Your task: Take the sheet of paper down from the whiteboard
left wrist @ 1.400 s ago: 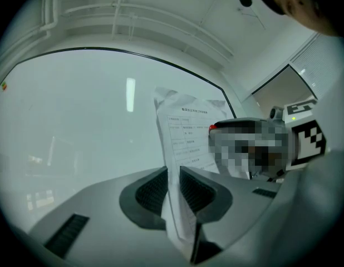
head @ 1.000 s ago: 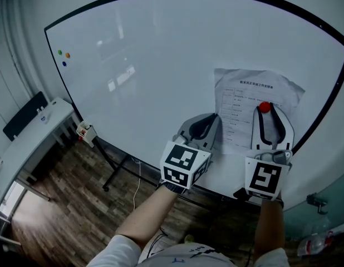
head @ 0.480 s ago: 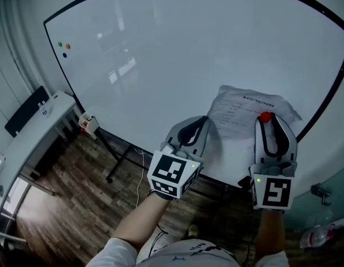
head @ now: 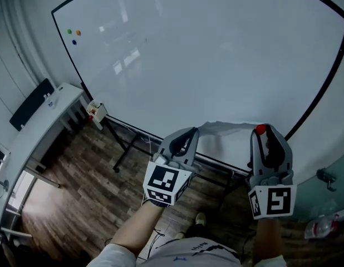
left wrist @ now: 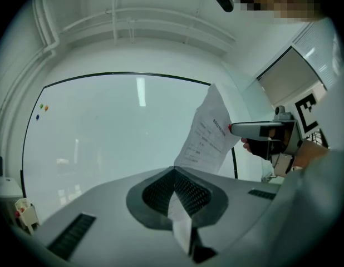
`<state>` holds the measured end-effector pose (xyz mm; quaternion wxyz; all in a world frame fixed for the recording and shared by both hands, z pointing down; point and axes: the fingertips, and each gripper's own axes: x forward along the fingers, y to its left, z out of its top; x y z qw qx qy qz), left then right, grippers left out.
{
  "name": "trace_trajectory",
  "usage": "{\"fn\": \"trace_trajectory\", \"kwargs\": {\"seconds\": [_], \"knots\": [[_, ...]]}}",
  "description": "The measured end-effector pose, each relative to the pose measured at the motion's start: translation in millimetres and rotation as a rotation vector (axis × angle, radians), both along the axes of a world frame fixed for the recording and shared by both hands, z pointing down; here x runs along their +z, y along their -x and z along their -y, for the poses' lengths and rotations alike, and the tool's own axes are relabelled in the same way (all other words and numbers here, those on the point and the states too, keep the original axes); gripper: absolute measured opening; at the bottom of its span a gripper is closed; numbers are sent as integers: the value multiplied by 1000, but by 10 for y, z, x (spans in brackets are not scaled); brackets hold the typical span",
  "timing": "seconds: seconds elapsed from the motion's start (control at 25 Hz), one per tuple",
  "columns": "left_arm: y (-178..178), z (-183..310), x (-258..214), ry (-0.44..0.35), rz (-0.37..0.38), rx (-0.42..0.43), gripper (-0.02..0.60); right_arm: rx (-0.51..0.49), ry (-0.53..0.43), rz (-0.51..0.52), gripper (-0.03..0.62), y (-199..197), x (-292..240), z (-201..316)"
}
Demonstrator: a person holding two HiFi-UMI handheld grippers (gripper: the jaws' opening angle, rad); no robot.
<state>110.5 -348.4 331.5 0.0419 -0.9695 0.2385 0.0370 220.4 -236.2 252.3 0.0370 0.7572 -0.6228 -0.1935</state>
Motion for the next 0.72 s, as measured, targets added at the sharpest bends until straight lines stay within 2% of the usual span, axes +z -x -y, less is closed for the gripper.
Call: {"fn": "trace_trajectory", "kwargs": {"seconds": [0.16,0.48,0.72], "knots": [[218,-86,88,27,14,-25,12,-10,19,60,130,83,116,-134],[521,-414,240,-6,61,-55,12,-11,14,155,130,252,354,-480],[669,-489,221,-5,66,-65,12,-4,25,169,130,302,411,-578]]}}
